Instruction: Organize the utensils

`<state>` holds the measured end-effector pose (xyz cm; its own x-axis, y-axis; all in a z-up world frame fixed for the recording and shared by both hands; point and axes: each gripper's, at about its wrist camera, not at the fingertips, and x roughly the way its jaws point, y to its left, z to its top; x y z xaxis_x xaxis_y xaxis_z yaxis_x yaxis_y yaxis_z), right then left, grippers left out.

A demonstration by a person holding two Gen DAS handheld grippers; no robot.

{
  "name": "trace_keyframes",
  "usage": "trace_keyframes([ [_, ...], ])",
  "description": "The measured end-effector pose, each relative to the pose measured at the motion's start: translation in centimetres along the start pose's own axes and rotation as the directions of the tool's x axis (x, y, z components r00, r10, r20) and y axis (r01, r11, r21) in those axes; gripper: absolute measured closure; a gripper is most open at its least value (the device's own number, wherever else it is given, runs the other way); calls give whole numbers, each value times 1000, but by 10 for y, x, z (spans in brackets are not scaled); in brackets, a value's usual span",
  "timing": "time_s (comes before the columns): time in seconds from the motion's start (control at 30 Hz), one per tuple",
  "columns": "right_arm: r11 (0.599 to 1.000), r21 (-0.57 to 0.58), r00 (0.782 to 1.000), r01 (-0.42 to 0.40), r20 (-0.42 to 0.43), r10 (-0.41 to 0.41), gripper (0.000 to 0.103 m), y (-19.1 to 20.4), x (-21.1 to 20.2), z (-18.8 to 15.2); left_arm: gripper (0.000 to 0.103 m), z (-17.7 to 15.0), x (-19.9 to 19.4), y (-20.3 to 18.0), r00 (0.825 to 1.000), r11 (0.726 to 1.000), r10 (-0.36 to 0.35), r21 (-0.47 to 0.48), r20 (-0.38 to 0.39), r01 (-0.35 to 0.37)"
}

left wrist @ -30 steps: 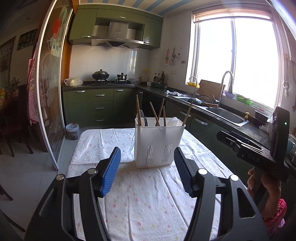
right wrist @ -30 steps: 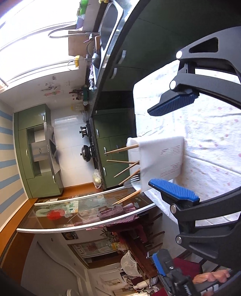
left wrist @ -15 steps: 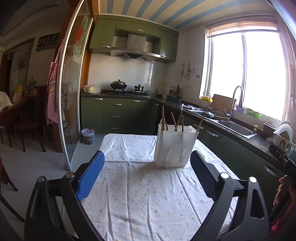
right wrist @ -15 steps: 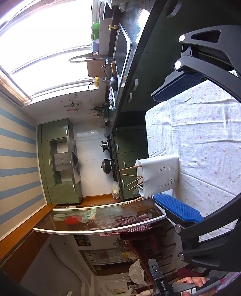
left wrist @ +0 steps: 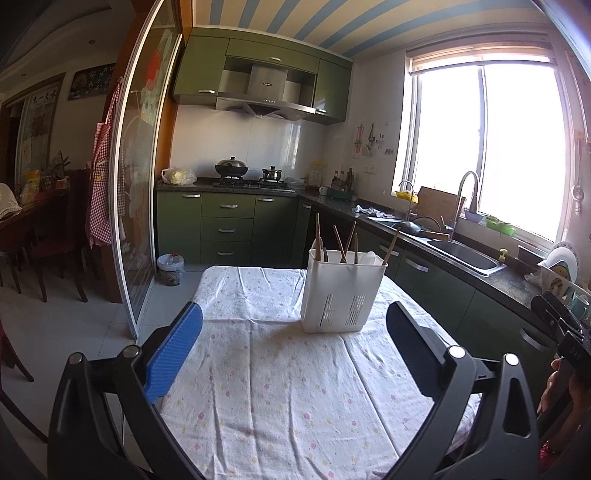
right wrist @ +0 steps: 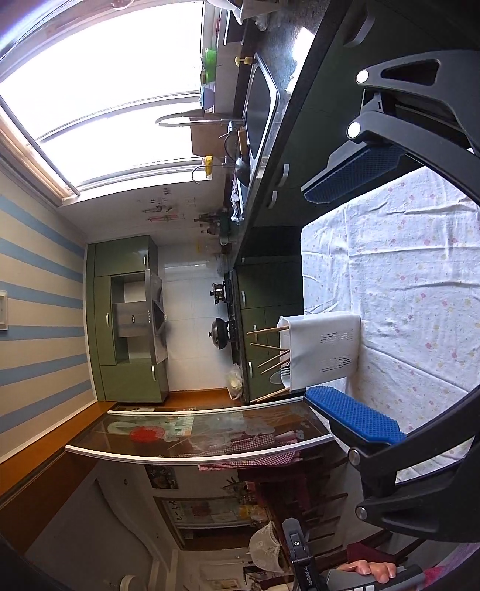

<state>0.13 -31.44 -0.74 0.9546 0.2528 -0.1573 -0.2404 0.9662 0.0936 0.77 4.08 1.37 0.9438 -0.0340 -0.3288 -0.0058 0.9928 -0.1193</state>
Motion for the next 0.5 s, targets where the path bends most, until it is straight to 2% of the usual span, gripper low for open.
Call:
trace_keyframes([
  [0.5,1000,-11,1000,3,-15,-3,5,4,9,0,7,-5,6,-8,999,999,11,45,-34,-10],
])
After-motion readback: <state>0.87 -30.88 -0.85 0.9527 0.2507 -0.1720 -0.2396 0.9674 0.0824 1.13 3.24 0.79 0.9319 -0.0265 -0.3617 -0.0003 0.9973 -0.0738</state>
